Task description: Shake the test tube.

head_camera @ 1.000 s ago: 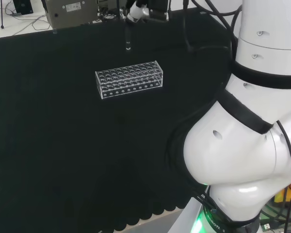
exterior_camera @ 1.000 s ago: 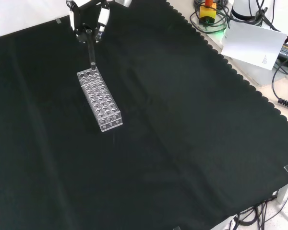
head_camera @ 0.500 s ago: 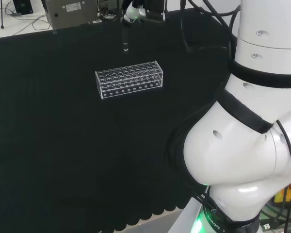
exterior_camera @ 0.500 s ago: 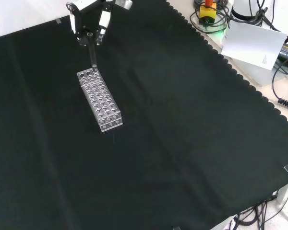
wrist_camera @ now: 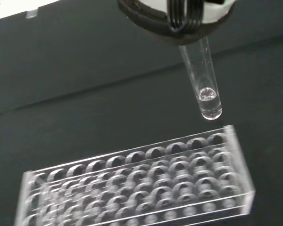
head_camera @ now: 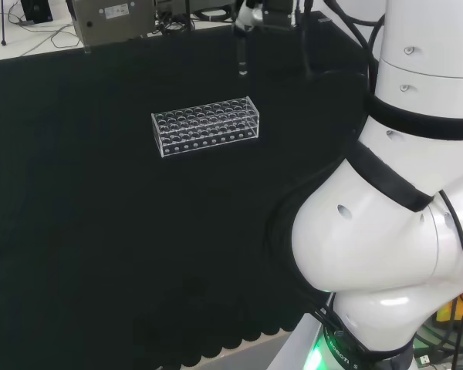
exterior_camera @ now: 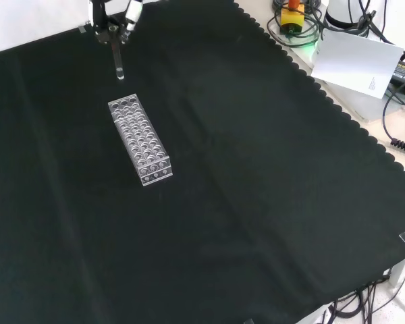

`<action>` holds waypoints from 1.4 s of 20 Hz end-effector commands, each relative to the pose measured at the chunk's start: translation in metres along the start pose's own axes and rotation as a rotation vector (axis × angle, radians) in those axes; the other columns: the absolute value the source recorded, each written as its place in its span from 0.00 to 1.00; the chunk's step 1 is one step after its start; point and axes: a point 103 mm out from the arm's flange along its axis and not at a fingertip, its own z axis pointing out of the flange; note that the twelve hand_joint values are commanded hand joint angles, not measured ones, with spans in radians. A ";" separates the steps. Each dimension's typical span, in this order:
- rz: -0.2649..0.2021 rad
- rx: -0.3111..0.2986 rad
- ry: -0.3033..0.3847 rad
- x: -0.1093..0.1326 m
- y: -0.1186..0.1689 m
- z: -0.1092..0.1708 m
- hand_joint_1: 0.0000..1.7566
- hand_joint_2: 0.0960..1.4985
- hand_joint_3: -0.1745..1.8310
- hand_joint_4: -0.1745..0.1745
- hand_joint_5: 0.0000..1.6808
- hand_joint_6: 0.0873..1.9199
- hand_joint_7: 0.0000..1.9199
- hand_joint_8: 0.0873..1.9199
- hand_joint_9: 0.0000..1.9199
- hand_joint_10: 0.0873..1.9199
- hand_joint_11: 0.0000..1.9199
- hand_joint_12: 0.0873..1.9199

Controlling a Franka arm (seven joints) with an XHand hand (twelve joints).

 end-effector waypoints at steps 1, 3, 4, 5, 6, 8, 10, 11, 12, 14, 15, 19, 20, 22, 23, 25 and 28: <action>0.131 -0.041 -0.060 -0.050 0.005 -0.022 0.81 0.65 0.09 0.00 0.66 0.21 0.64 0.47 0.65 0.25 0.66 0.41; 0.162 -0.048 -0.062 -0.060 0.005 -0.026 0.81 0.65 0.09 0.00 0.66 0.21 0.64 0.47 0.65 0.25 0.66 0.41; 0.173 -0.049 -0.063 -0.064 0.006 -0.028 0.81 0.65 0.09 0.00 0.66 0.21 0.64 0.47 0.65 0.25 0.66 0.41; 0.185 -0.053 -0.062 -0.067 0.006 -0.030 0.81 0.65 0.09 0.00 0.66 0.21 0.64 0.47 0.65 0.25 0.66 0.41; 0.190 -0.055 -0.060 -0.069 0.006 -0.030 0.81 0.65 0.09 0.00 0.66 0.21 0.64 0.47 0.65 0.25 0.66 0.41; 0.187 -0.055 -0.056 -0.069 0.006 -0.031 0.81 0.65 0.09 0.00 0.66 0.21 0.64 0.47 0.65 0.25 0.66 0.41; 0.178 -0.051 -0.051 -0.063 0.008 -0.028 0.81 0.65 0.09 0.00 0.66 0.21 0.64 0.47 0.65 0.25 0.66 0.41; 0.172 -0.046 -0.049 -0.059 0.009 -0.025 0.81 0.65 0.09 0.00 0.66 0.21 0.64 0.47 0.65 0.25 0.66 0.41; 0.163 -0.042 -0.042 -0.053 0.010 -0.022 0.81 0.65 0.09 0.00 0.66 0.21 0.64 0.47 0.65 0.25 0.66 0.41; 0.135 -0.032 -0.023 -0.039 0.012 -0.015 0.81 0.65 0.09 0.00 0.66 0.21 0.64 0.47 0.65 0.25 0.66 0.41; 0.118 -0.025 -0.004 -0.031 0.013 -0.010 0.81 0.65 0.09 0.00 0.66 0.21 0.64 0.47 0.65 0.25 0.66 0.41; 0.045 0.006 0.062 0.004 0.015 0.008 0.81 0.65 0.09 0.00 0.66 0.21 0.64 0.47 0.65 0.25 0.66 0.41; 0.025 0.015 0.073 0.015 0.015 0.012 0.81 0.65 0.09 0.00 0.66 0.21 0.64 0.47 0.65 0.25 0.66 0.41; -0.010 0.034 0.089 0.036 0.017 0.021 0.81 0.65 0.09 0.00 0.66 0.21 0.64 0.47 0.65 0.25 0.66 0.41; -0.027 0.042 0.098 0.046 0.017 0.024 0.81 0.65 0.09 0.00 0.66 0.21 0.64 0.47 0.65 0.25 0.66 0.41; -0.060 0.055 0.119 0.066 0.018 0.030 0.81 0.65 0.09 0.00 0.66 0.21 0.64 0.47 0.65 0.25 0.66 0.41; -0.109 0.069 0.159 0.094 0.019 0.034 0.81 0.65 0.09 0.00 0.66 0.21 0.64 0.47 0.65 0.25 0.66 0.41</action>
